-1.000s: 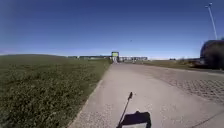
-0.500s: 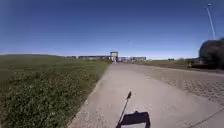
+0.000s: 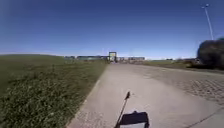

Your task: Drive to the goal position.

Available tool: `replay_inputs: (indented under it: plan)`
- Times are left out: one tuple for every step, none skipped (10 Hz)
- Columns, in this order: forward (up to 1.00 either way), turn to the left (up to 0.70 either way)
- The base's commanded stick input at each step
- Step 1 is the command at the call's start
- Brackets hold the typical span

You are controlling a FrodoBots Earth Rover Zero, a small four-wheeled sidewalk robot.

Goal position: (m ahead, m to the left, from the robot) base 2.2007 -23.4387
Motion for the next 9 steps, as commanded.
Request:
replay_inputs:
  plan:
    - [0.0, -1.0]
    - [0.0, -1.0]
    - [0.0, -1.0]
    - [0.0, -1.0]
    - [0.0, -1.0]
    - [0.0, -1.0]
    - [0.0, -1.0]
    - [0.0, -1.0]
    - [0.0, -1.0]
